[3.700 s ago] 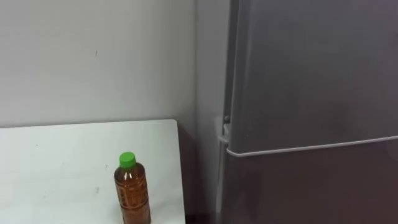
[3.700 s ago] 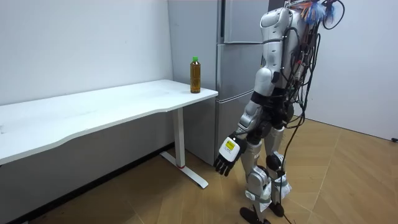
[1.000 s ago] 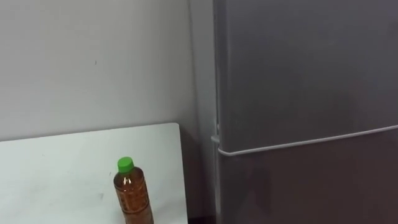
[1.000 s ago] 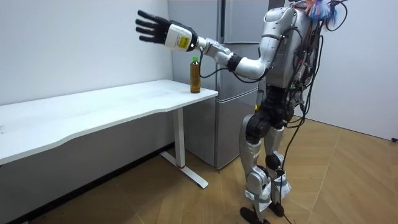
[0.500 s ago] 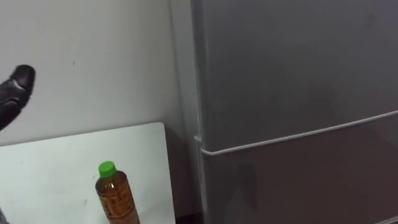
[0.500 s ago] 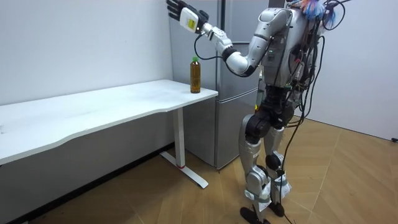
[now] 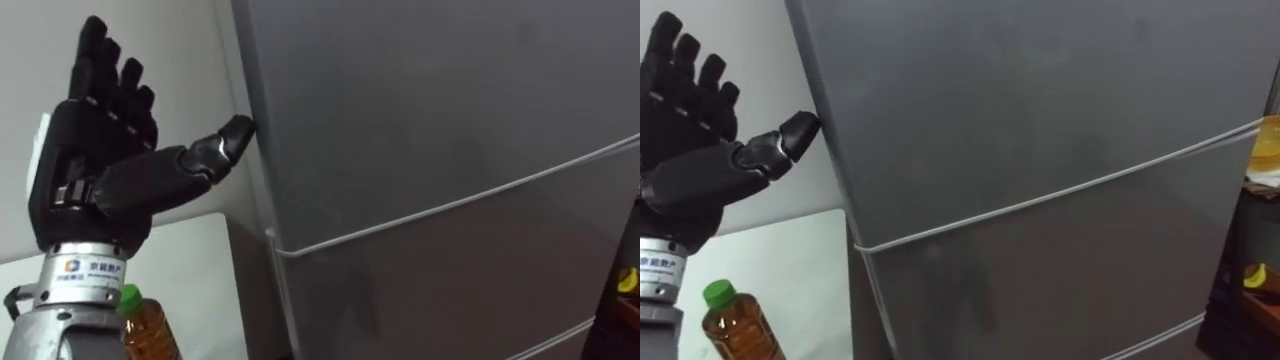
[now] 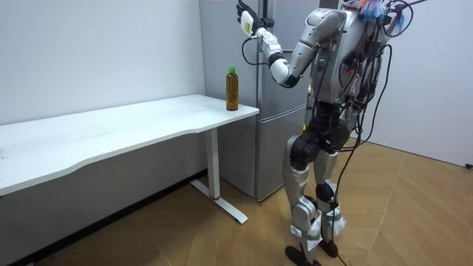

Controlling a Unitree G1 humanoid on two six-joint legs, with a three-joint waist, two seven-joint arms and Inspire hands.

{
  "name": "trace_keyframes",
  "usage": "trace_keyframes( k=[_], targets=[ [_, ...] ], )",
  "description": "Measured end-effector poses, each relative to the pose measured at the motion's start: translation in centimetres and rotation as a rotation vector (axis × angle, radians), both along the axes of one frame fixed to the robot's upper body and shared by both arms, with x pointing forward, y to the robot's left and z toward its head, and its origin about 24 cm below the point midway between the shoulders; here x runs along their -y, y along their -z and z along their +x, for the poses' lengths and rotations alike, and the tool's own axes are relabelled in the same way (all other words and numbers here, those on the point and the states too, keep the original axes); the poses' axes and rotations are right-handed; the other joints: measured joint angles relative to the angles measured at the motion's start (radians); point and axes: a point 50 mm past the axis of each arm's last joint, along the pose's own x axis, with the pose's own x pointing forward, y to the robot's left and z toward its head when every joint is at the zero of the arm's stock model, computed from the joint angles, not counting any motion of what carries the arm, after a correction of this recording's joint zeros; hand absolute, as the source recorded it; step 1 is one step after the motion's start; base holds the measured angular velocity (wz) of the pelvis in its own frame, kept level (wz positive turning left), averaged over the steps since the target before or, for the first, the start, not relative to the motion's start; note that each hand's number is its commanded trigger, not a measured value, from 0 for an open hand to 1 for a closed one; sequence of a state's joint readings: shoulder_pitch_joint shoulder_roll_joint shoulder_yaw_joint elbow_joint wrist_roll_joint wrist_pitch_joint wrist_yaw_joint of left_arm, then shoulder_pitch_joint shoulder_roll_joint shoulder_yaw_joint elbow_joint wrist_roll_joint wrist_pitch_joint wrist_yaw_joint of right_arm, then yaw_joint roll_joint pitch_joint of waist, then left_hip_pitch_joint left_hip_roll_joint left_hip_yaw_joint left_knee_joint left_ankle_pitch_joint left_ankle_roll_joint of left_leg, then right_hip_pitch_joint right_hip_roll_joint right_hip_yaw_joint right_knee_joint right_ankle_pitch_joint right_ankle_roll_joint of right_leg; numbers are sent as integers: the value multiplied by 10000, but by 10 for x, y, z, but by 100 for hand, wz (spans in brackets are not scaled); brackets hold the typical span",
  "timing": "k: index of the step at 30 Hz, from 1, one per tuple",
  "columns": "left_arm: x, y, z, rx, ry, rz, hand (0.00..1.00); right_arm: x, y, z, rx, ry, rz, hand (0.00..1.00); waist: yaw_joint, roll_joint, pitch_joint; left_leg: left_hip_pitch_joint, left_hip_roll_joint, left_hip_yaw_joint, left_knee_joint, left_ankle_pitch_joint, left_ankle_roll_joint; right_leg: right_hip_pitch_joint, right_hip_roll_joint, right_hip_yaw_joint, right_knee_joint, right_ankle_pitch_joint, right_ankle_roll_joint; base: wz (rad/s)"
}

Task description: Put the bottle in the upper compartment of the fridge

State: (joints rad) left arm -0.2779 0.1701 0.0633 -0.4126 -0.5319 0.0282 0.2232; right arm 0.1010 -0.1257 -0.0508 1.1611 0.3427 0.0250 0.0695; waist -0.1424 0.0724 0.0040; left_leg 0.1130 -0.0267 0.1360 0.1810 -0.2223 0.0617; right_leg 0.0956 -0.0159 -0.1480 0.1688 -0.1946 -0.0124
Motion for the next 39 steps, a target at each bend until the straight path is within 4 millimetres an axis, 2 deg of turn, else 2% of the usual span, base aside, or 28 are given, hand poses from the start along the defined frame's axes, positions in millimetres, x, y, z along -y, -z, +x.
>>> trace_keyframes(
  k=[10, 18, 24, 34, 39],
  targets=[
    [9, 5, 2, -224, 481, -687, 0, -3, 0, 4, 27, -287, 45, 0, -168, -77, 50, -66, -4, 13, -79, 3, 6, -92, 29, 76, 12, 41, 40, 1],
    [22, 8, 3, -513, 1899, -1951, 0, -4, 1, 6, -110, -224, 163, 0, -162, -142, -1, -153, -22, 7, -89, 18, 31, -123, 8, 64, 1, 81, 42, 2],
    [29, 11, 4, -514, 2406, -1748, 0, -7, 1, 9, -140, -518, 167, 0, -159, -238, 23, -164, -32, 10, -51, 19, 33, -93, -9, 58, 0, 86, 52, 1],
    [49, 17, 5, -640, 3593, -1198, 0, -6, 0, 10, -136, -688, 181, 0, -152, -193, 27, -269, -30, 14, -23, 38, 67, -136, 28, 61, -3, 89, 54, 6],
    [62, 18, 3, -663, 4421, -805, 0, -2, 0, 11, -186, -741, 188, 0, -172, -76, -45, -479, -16, 67, 40, 54, 94, -290, 28, 63, 11, 159, 52, 0]
  ],
)
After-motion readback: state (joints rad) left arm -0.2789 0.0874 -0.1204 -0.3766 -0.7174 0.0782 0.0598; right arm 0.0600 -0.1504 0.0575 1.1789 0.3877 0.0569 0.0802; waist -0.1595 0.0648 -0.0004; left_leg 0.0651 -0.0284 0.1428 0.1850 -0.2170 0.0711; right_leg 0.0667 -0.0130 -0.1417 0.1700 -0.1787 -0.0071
